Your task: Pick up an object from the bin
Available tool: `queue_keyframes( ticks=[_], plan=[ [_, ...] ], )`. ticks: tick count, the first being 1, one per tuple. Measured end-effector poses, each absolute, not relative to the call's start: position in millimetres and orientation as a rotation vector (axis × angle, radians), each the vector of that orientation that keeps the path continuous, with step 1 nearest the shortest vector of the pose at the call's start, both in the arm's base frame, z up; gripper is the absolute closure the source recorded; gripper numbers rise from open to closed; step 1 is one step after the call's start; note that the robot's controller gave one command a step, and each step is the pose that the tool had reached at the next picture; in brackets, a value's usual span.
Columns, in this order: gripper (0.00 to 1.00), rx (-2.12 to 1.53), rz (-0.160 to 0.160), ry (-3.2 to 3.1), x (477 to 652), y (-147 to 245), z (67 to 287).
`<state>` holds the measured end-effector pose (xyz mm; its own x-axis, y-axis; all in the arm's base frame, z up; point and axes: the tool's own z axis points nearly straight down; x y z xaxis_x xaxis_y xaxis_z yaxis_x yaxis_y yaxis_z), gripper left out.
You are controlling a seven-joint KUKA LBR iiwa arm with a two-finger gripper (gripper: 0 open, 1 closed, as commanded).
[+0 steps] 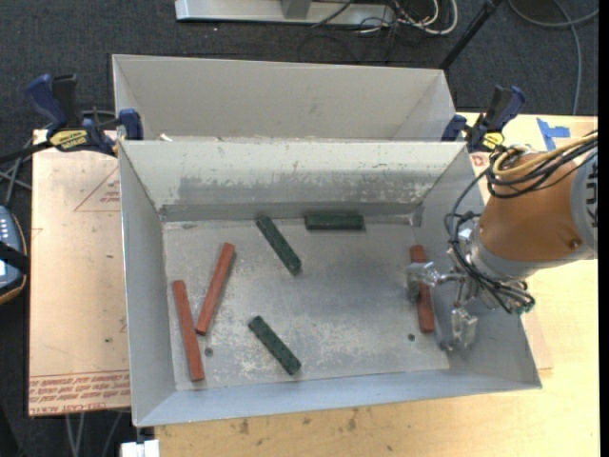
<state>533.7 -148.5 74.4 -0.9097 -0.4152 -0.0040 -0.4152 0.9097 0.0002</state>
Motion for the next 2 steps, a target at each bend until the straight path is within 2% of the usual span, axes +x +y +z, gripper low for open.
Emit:
queue_keyframes(
  ticks=[1, 2],
  plan=[
    [1.0, -1.064, 0.005, 2.949, 574.3, -135.7, 71.0],
    [1.0, -1.063, 0.005, 2.949, 574.3, -135.7, 70.9]
  ],
)
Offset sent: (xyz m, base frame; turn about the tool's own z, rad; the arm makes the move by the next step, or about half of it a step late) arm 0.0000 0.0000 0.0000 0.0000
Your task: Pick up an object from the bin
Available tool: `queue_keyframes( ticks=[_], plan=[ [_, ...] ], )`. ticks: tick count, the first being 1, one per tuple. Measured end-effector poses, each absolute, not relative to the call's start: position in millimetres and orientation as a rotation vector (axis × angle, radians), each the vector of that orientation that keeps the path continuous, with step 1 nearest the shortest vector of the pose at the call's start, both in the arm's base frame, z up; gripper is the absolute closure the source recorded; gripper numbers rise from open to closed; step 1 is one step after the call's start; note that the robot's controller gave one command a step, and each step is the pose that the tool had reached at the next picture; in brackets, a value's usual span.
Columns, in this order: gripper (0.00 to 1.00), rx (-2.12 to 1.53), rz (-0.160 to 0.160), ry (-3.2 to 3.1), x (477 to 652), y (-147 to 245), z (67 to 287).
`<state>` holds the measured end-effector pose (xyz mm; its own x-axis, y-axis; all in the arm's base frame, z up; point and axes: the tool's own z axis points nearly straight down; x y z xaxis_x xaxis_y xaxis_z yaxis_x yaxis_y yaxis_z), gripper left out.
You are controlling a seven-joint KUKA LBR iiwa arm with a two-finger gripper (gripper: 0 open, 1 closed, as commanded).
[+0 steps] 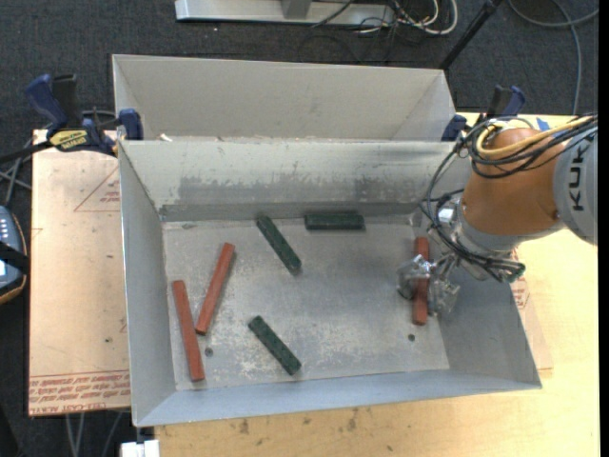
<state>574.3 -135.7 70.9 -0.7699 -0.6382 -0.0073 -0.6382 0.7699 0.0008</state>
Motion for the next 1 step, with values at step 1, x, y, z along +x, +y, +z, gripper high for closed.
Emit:
queue_keyframes(
  ticks=[1],
  plan=[
    [1.0, -1.142, 0.0, 2.922, 562.2, -148.1, 200.0]
  ],
)
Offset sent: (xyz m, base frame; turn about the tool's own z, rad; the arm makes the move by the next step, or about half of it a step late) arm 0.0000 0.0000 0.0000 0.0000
